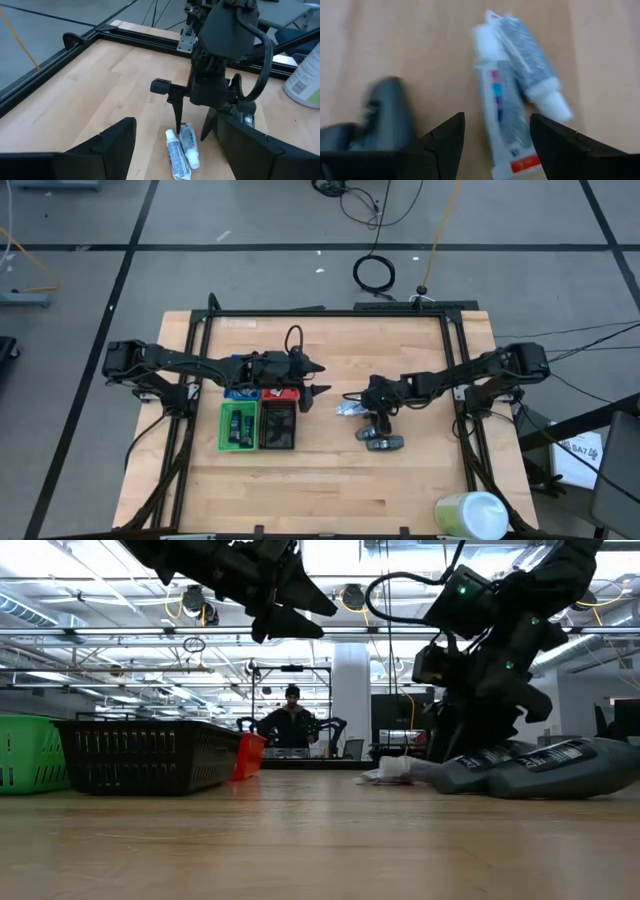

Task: Pick & Place Travel size toiletries
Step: Put the bottom white toothpaste into the red bin, then put the white toothpaste into the red bin

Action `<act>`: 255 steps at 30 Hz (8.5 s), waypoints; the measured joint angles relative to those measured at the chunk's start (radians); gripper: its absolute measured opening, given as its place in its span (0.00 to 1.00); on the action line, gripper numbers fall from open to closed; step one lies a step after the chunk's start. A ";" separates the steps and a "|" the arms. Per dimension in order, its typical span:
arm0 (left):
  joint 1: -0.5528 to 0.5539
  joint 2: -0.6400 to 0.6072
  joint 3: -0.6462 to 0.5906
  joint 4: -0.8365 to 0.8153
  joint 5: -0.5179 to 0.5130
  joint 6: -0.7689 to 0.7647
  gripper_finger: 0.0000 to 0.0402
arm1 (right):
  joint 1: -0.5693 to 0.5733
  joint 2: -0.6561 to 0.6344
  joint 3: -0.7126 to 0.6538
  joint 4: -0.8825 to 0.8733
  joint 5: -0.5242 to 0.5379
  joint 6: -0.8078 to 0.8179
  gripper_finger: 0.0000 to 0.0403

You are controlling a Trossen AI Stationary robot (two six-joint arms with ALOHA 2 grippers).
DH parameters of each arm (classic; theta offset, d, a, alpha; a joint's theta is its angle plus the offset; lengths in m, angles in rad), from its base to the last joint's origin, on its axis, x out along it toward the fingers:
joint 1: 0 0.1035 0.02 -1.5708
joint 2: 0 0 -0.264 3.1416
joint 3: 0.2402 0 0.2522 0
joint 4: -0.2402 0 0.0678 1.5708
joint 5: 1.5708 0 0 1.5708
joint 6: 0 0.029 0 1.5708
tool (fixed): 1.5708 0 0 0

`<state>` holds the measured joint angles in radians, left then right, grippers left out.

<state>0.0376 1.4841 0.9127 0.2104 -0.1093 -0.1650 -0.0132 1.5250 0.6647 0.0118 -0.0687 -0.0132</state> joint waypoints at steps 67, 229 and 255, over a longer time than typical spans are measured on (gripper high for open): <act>-0.004 0.005 -0.002 -0.050 -0.041 -0.024 0.61 | 0.006 -0.225 -0.022 0.174 -0.009 0.073 0.06; 0.037 -0.123 -0.176 -0.519 -0.308 -0.551 0.15 | -0.044 -1.320 -0.492 0.105 0.068 0.125 0.50; 0.002 -0.060 -0.129 0.095 -0.105 -0.273 0.31 | -0.044 -1.320 -0.492 0.104 0.068 0.125 0.50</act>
<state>0.0397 1.4245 0.7838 0.3051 -0.2139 -0.4381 -0.0575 0.2050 0.1726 0.1162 -0.0008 0.1120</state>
